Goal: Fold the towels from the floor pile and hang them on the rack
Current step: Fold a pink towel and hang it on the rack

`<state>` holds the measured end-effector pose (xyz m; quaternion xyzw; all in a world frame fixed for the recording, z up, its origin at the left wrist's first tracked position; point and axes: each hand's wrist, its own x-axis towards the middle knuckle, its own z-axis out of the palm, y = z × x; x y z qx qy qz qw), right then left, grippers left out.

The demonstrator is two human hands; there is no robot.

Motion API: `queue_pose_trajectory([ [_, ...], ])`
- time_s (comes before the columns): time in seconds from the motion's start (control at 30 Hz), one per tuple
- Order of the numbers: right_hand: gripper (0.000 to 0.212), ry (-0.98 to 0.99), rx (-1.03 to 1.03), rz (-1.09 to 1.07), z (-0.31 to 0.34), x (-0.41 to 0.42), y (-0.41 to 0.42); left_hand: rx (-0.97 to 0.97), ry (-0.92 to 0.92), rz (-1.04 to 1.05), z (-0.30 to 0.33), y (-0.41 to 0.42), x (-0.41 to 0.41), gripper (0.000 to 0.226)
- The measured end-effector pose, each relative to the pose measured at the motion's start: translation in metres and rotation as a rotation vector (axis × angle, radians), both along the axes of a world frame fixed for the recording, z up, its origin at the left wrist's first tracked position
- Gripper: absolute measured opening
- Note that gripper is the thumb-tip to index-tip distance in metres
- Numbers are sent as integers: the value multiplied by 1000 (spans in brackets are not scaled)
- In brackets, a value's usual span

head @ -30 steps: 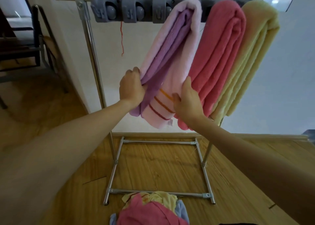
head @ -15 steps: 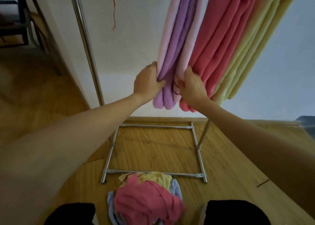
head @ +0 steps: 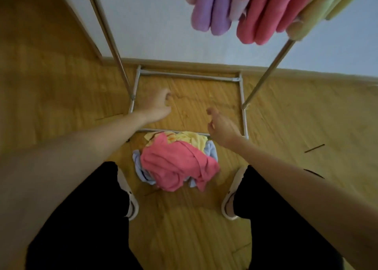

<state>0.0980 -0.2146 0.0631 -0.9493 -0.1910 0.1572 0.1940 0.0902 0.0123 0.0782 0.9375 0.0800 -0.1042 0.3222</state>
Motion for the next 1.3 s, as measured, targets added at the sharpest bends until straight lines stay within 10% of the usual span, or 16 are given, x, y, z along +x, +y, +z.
queue_pose_trajectory([
  [0.3,32,442,-211,59,-158,-40,-15,48,230,-73,-137,-2,-21,40],
  [0.73,49,412,-338,-103,-251,-59,-15,455,178,-584,-269,-73,-1,44],
  [1.3,5,293,7,-148,-173,-36,-40,20,-114,-131,-170,-33,-56,29],
])
